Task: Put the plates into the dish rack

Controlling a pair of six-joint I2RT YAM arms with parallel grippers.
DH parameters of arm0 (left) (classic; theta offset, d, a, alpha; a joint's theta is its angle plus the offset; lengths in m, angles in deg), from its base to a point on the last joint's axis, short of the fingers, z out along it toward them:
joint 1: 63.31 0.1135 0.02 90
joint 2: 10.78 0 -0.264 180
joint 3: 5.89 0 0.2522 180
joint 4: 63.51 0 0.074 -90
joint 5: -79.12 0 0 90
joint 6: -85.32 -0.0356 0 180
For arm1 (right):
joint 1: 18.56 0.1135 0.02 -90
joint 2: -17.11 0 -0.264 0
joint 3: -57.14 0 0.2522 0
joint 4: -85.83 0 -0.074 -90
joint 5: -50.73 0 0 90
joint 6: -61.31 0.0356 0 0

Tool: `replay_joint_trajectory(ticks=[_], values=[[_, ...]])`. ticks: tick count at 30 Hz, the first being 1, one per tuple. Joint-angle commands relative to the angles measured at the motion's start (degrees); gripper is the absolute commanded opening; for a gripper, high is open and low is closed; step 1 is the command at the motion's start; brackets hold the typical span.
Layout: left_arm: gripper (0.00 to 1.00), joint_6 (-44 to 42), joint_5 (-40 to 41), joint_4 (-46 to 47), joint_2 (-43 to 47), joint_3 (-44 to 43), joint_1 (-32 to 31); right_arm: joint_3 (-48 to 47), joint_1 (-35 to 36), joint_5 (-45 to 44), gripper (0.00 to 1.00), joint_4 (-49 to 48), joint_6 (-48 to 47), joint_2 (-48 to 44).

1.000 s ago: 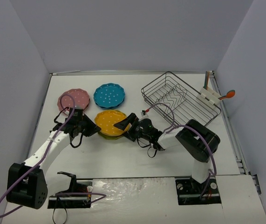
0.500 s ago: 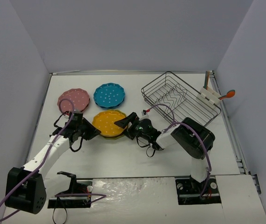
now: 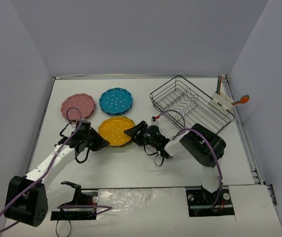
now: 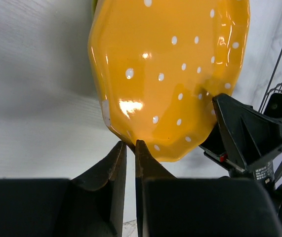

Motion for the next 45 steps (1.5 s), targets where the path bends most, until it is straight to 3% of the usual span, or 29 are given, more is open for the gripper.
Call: replay_joint_trajectory(ticks=[1, 9, 13, 18, 22, 27, 33, 37, 45], values=[[0.00, -2.8, -8.5, 5.2, 0.8, -2.1, -2.8, -2.9, 0.7, -0.1, 0.40, -4.0, -1.1, 0.0], [0.00, -3.7, -8.5, 5.8, -0.5, -1.2, -4.0, -2.8, 0.5, -0.1, 0.10, -4.8, -2.6, -1.5], [0.00, -5.2, -6.2, 3.6, 0.3, -1.4, -4.1, -2.8, 0.3, -0.1, 0.00, -4.1, -4.2, -4.1], [0.35, -7.2, -2.4, -0.9, 3.3, -3.3, -4.1, -4.5, 0.1, 0.3, 0.00, 0.2, -9.6, -9.5], [0.72, -10.8, 1.8, -7.0, 6.1, -8.0, -4.0, -6.5, -0.5, 0.8, 0.00, 5.7, -15.8, -14.3], [0.97, -19.4, 11.4, -17.1, 9.8, -18.5, -3.7, -12.7, -2.7, 4.5, 0.00, 15.6, -24.0, -19.7], [0.97, -26.9, 21.3, -23.5, 11.7, -26.2, -2.7, -21.6, -5.6, 4.0, 0.00, 33.4, -41.3, -27.4], [0.97, -31.7, 24.7, -22.6, 10.8, -27.4, -2.2, -26.6, -11.7, 2.8, 0.00, 40.9, -50.9, -32.7], [0.97, -38.9, 23.0, -18.7, 5.9, -26.5, -1.6, -37.4, -33.2, 15.6, 0.00, 48.8, -72.5, -35.2]])
